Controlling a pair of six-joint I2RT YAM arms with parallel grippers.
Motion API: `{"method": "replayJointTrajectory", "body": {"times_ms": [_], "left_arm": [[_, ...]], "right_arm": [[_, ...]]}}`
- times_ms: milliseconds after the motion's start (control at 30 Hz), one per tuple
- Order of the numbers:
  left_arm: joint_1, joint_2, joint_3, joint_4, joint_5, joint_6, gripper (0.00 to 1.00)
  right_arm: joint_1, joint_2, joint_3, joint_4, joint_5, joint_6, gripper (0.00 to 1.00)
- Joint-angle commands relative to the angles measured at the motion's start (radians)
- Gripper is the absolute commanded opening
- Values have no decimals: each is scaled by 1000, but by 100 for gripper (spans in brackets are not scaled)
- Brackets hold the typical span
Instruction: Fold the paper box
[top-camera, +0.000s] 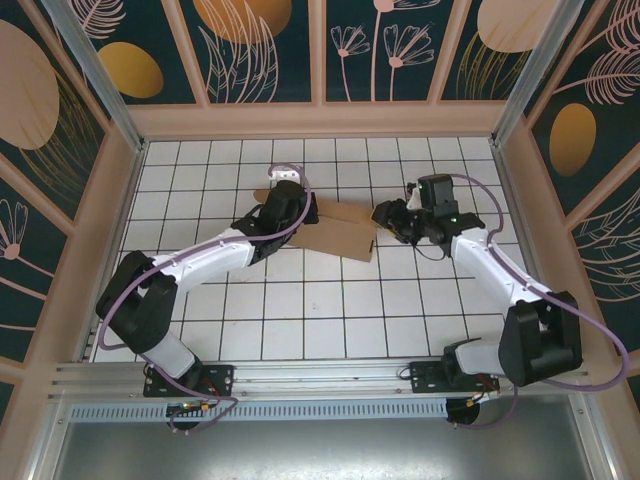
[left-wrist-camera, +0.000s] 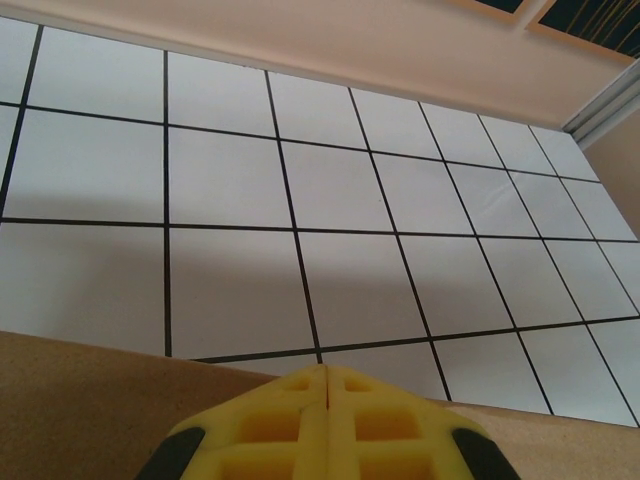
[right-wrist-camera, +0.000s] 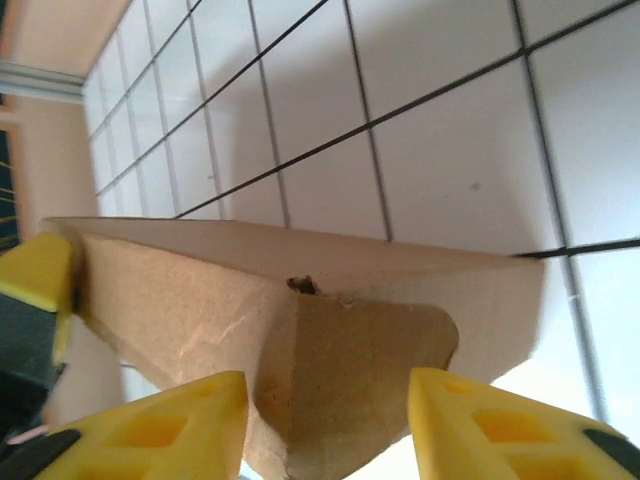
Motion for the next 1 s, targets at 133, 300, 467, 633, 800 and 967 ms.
{"method": "replayJointTrajectory", "body": {"times_ms": [133, 300, 467, 633, 800, 967], "left_arm": [[-3, 42, 12, -121, 67, -25, 0], [-2, 43, 26, -133, 66, -23, 0], [-1, 40, 46, -148, 64, -17, 0], [2, 20, 75, -172, 57, 4, 0], [48, -52, 110, -209, 68, 11, 0], [169, -139, 90, -216, 91, 9, 0]], "right_arm": [[28, -83, 128, -17, 51, -165, 31], [150, -51, 101, 130, 65, -139, 0], [191, 52, 90, 188, 76, -112, 0], [191, 101, 67, 193, 146, -121, 0], [193, 116, 31, 203, 147, -125, 0], [193, 112, 4, 221, 142, -119, 0]]}}
